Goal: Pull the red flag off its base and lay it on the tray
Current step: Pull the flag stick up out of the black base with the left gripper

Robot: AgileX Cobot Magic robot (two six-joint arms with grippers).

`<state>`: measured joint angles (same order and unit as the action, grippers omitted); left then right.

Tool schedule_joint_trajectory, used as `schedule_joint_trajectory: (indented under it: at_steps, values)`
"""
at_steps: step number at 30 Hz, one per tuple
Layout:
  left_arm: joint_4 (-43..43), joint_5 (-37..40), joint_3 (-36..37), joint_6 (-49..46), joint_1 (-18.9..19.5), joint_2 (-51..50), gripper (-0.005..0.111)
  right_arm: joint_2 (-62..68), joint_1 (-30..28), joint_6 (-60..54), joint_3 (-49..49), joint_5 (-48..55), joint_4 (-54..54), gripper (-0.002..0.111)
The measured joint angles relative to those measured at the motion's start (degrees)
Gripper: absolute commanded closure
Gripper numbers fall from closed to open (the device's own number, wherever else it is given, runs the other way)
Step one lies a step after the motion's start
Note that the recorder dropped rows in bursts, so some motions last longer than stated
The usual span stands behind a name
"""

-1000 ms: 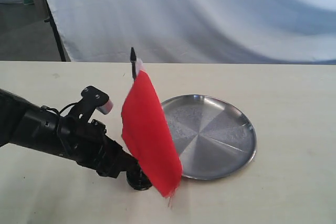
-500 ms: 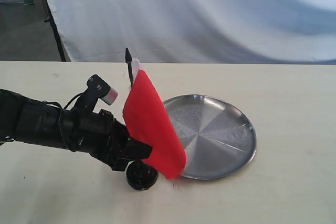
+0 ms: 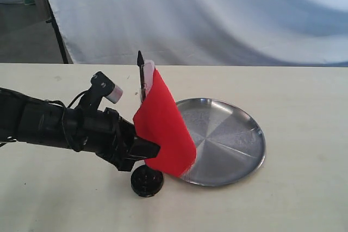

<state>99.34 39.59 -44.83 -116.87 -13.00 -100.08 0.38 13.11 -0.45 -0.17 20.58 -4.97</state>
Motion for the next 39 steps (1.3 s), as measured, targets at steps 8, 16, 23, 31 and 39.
schedule_joint_trajectory:
  at_steps: [8,16,23,31,39]
  values:
    - [0.1,0.9,0.0,0.0,0.0,0.0,0.082,0.0,0.0,0.0,0.0,0.0,0.0,0.109]
    - [0.3,0.2,-0.2,-2.4,0.1,0.0,0.107,0.0,0.0,0.0,0.0,0.0,0.0,0.109]
    - [0.3,0.5,-0.2,-2.9,0.1,0.0,0.107,0.0,0.0,0.0,0.0,0.0,0.0,0.109]
    - [1.0,6.1,-0.5,-4.0,0.3,-0.2,0.107,0.0,0.0,0.0,0.0,0.0,0.0,0.109]
    - [0.4,9.9,-1.1,-3.7,0.1,-0.2,0.107,0.0,0.0,0.0,0.0,0.0,0.0,0.109]
